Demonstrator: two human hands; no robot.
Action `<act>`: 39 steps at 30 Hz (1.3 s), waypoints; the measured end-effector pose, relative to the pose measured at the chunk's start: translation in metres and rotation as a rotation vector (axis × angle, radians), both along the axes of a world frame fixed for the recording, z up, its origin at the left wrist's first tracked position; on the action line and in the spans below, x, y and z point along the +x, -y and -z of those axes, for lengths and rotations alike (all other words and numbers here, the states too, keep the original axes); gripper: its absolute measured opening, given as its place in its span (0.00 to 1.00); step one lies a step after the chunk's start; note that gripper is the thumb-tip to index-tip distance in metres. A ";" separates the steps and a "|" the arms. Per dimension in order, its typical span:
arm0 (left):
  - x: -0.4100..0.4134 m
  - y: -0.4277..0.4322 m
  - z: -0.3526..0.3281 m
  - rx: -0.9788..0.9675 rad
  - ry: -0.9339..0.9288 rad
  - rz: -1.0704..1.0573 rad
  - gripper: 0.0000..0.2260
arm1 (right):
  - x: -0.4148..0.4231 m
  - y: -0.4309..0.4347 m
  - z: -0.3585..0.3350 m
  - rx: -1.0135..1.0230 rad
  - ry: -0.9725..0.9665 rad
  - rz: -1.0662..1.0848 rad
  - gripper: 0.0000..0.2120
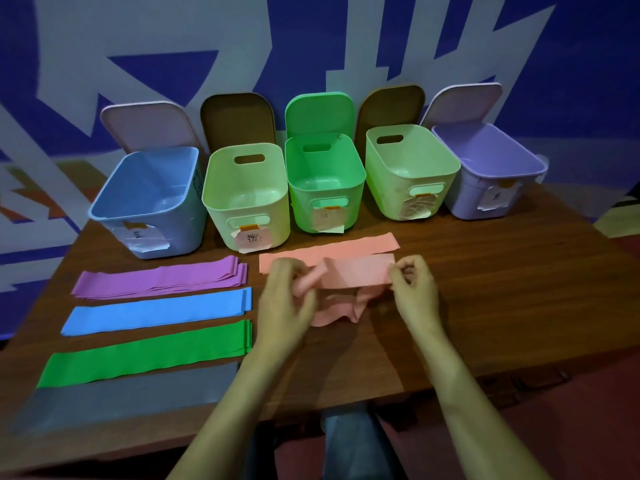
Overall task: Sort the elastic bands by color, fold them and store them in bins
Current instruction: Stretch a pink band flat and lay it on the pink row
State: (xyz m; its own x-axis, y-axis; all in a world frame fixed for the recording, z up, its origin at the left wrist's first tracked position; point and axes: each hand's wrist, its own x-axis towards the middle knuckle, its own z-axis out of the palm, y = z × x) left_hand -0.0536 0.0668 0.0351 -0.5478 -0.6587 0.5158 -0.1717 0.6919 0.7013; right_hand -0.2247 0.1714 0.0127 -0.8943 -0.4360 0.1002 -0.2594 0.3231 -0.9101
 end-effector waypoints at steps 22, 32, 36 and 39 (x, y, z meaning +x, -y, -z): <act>0.011 -0.011 0.075 0.305 0.444 -0.100 0.11 | -0.029 -0.048 0.068 0.269 -0.230 0.142 0.06; 0.012 -0.004 0.060 0.332 0.277 -0.153 0.03 | -0.026 -0.047 0.061 0.309 -0.203 0.131 0.03; 0.024 0.002 0.041 0.409 0.017 -0.244 0.03 | -0.019 -0.053 0.051 0.137 -0.092 0.098 0.03; 0.030 0.015 0.026 0.309 -0.070 -0.271 0.03 | -0.014 -0.047 0.035 0.031 -0.134 0.086 0.03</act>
State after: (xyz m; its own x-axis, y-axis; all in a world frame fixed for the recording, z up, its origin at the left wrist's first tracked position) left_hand -0.0238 0.0516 0.0089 -0.3040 -0.9039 0.3009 -0.2630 0.3832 0.8854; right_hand -0.2389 0.2189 -0.0226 -0.9081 -0.3628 0.2092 -0.3482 0.3765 -0.8585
